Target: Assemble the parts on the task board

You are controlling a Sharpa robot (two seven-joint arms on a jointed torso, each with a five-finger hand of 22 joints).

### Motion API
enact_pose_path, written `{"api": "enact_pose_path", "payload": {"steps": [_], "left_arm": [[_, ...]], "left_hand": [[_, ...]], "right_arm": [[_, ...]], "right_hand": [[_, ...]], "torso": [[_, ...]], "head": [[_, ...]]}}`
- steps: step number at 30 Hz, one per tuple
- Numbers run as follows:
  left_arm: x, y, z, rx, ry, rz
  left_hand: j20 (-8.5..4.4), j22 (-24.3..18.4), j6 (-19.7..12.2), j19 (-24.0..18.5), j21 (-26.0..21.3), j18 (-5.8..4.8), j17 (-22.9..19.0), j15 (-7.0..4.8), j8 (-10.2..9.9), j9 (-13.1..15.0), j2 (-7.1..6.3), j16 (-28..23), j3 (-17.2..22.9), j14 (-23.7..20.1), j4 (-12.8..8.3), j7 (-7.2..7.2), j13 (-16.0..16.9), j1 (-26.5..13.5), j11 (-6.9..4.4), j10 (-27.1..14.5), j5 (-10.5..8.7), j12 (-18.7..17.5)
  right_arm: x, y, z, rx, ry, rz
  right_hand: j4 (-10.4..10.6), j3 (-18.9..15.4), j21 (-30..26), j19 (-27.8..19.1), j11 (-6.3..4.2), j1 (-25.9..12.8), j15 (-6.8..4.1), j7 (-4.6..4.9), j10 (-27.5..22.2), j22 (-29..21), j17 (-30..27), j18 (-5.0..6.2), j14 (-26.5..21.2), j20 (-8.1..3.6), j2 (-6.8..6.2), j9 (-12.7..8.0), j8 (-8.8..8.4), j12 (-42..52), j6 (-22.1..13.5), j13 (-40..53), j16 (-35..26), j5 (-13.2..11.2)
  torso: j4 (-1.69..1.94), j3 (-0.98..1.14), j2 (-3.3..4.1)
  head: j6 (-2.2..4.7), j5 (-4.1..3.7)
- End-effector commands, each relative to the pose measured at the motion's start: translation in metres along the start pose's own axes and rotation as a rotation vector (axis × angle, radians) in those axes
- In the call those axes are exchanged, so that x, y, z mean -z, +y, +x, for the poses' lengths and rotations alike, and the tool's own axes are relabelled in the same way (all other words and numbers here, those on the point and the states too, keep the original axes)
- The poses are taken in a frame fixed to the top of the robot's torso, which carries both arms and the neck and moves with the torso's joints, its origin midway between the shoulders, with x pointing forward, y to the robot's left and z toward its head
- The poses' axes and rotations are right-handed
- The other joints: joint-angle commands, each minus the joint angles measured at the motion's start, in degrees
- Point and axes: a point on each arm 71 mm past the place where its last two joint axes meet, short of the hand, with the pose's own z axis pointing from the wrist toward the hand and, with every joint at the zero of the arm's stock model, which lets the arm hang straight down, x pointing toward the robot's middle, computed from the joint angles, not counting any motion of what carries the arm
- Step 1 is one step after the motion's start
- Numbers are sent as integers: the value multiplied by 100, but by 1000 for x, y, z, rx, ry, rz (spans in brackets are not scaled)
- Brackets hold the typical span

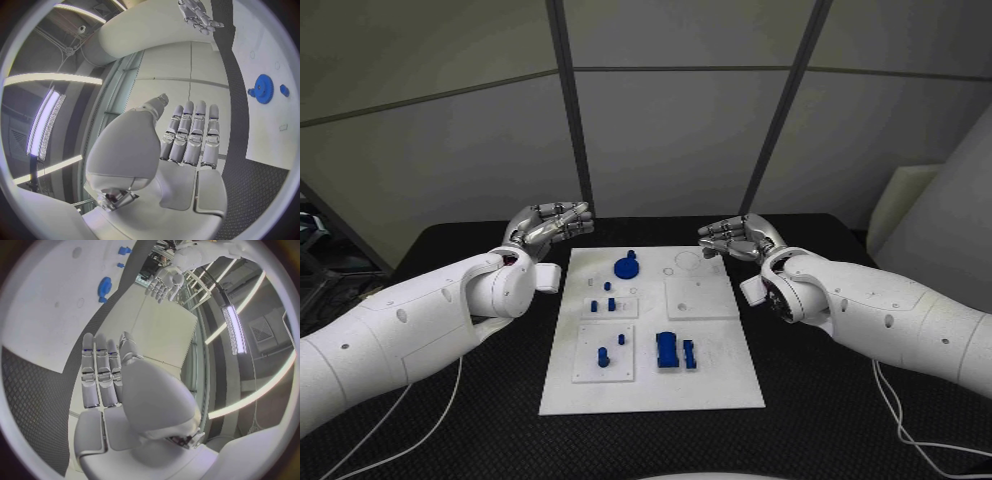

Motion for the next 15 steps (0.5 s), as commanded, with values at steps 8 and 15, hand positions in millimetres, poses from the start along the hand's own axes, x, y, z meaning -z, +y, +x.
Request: {"api": "enact_pose_path", "payload": {"steps": [8,15], "left_arm": [[-10,2,-8,13,-160,72],[-7,6,-1,1,-115,31]], "left_hand": [[123,-1292,-18,-1309,-69,-90,-401,107,-352,-9,88,-861,-366,-150,6,-80,-11,66,90,-243,-22,-621],[-545,-2006,-2151,-2388,-365,-378,-764,-278,-739,-380,714,-1430,-965,-2133,-277,-428,-365,-3116,-325,-2473,-393,-980]], "right_arm": [[-18,3,11,-178,39,-100],[-15,2,12,-133,3,-60]], "right_hand": [[28,-92,-837,266,124,-429,177,55,-103,-787,-765,31,-66,148,-27,-414,-14,-98,-125,-796,-579,-3],[-420,265,-1209,-1974,-189,-4116,-436,-350,-2572,-1307,-1144,-317,-2573,-324,-366,-738,-370,-455,-2350,-1179,-935,-315]], "torso": [[47,58,-50],[37,59,-64]], "head": [[153,172],[216,175]]}}
